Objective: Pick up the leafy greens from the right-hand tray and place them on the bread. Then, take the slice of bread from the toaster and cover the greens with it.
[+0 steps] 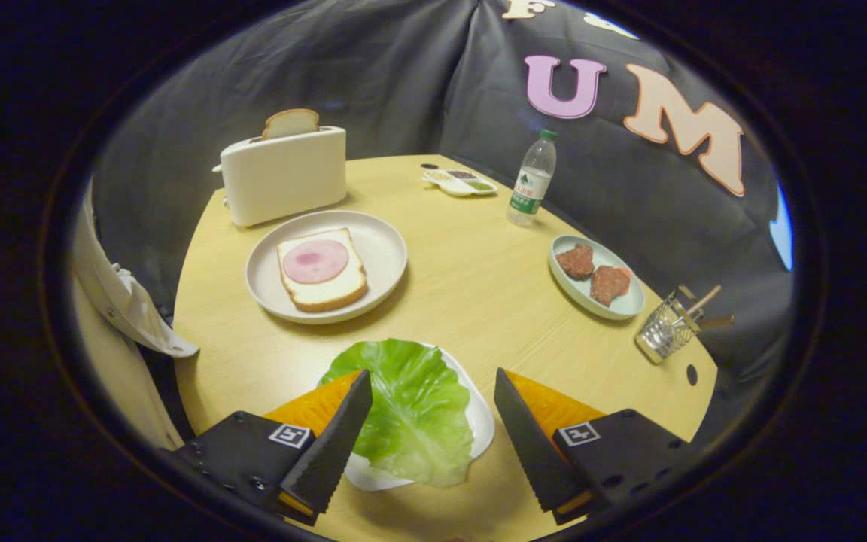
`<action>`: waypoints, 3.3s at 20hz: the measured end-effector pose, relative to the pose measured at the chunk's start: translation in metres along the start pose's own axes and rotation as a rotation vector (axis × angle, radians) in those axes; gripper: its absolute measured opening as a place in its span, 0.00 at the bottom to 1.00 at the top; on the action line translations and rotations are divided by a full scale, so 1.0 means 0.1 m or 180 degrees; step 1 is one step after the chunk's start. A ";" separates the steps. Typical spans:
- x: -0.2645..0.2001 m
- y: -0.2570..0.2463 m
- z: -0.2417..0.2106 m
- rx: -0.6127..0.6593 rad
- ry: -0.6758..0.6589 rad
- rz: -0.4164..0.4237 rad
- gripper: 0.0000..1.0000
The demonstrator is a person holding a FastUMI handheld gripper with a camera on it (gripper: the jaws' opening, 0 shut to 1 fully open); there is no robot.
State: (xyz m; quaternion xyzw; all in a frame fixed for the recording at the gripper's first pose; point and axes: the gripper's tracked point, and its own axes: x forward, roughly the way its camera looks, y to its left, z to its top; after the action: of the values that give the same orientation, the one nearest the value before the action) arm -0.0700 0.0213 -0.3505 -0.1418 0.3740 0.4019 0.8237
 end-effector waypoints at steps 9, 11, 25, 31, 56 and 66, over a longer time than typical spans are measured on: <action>0.24 0.14 -0.34 0.0208 0.0333 0.0126 1.00; 0.26 0.15 -0.40 0.0260 0.0377 0.0136 1.00; 0.24 0.24 -0.41 0.0503 0.0424 0.0120 0.42; 0.23 0.29 -0.38 0.0482 0.0482 0.0095 0.11; 0.07 0.90 0.83 0.0223 0.0179 0.0010 0.04; 0.40 1.29 1.21 0.0070 0.0161 0.0338 0.04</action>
State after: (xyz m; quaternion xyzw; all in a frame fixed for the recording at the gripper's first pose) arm -0.0922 0.1903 -0.2892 -0.1229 0.4061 0.4372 0.7930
